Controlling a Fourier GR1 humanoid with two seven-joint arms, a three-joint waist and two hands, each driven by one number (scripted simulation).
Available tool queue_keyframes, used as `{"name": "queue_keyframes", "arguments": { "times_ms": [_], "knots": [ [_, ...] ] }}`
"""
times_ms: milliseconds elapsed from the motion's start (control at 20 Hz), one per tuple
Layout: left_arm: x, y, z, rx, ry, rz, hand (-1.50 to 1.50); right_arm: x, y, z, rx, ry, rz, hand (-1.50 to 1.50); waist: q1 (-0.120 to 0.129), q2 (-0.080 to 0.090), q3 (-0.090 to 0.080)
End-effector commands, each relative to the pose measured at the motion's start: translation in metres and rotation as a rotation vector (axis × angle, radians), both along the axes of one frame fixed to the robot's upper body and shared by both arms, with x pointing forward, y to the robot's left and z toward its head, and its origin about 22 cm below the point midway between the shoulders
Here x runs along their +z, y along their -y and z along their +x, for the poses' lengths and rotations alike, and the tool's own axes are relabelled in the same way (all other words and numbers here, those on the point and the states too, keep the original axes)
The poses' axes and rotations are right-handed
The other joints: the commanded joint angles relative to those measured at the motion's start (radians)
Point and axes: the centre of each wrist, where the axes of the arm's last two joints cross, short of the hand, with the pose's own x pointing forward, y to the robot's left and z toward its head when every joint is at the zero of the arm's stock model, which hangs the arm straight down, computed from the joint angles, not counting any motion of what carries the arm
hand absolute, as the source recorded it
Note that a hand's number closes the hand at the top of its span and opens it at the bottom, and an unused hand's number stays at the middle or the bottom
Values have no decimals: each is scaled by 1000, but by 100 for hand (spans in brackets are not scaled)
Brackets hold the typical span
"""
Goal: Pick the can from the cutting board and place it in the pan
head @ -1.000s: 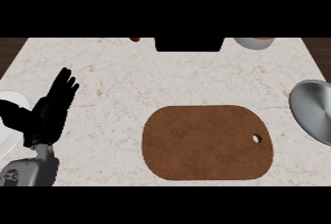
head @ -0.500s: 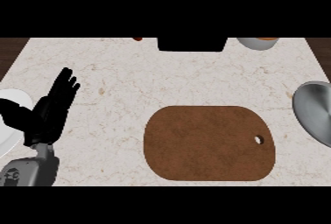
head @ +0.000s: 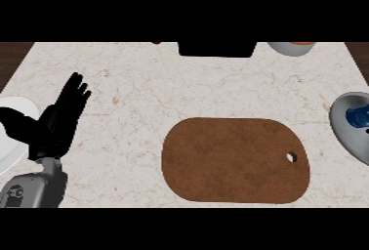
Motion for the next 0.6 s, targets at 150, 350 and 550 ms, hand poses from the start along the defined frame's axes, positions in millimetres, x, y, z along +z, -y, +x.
{"name": "queue_keyframes", "arguments": {
  "times_ms": [150, 350, 550],
  "knots": [
    [-5, -3, 5, 5, 2, 7, 0, -18, 7, -11, 41, -8, 112, -150, -5, 0, 1],
    [-7, -10, 6, 36, 0, -4, 0, -7, 23, -20, 46, 177, 301, -150, -17, -3, 1],
    [-11, -5, 0, 42, 1, -18, 0, 25, 57, -42, 23, 277, 499, -150, -28, -6, 1]
  ]
}}
